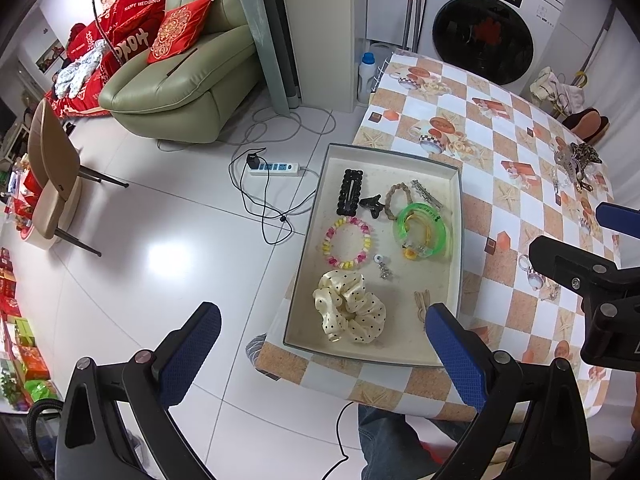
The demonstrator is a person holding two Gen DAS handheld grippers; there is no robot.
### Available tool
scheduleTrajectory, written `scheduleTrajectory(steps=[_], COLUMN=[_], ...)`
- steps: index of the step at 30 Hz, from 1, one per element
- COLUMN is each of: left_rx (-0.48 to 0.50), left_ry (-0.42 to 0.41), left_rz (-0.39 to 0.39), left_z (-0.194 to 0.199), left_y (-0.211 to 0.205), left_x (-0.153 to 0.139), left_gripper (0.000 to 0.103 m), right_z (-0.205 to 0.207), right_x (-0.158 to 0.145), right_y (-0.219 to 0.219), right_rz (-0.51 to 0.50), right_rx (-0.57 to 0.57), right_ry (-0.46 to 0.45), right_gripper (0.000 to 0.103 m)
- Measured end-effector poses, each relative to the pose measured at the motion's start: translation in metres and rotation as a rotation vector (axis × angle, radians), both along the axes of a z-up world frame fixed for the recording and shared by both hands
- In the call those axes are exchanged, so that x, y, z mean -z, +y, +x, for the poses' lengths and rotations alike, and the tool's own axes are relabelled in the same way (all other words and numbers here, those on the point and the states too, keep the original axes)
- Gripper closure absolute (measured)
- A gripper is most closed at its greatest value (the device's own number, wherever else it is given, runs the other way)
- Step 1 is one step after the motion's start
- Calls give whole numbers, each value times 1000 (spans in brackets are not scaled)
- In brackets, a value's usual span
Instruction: Organize jewelry
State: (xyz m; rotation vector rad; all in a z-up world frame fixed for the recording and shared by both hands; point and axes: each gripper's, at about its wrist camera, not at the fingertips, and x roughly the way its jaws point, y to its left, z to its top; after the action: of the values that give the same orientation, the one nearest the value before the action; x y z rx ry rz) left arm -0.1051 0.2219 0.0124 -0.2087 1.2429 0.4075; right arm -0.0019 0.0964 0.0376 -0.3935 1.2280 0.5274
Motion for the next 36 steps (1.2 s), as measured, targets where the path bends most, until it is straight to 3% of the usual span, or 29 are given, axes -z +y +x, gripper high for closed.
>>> scheduleTrajectory(steps=[36], left_rx=[4], left_ry=[8], left_rz=[4], left_z=[-3], left_y=[-1], left_x=[4], left_gripper=[0], right_z=[0], right_x=[0], right_y=[1], right_rz=[-2], right_rx=[3], right_ry=[2], right_gripper=[0])
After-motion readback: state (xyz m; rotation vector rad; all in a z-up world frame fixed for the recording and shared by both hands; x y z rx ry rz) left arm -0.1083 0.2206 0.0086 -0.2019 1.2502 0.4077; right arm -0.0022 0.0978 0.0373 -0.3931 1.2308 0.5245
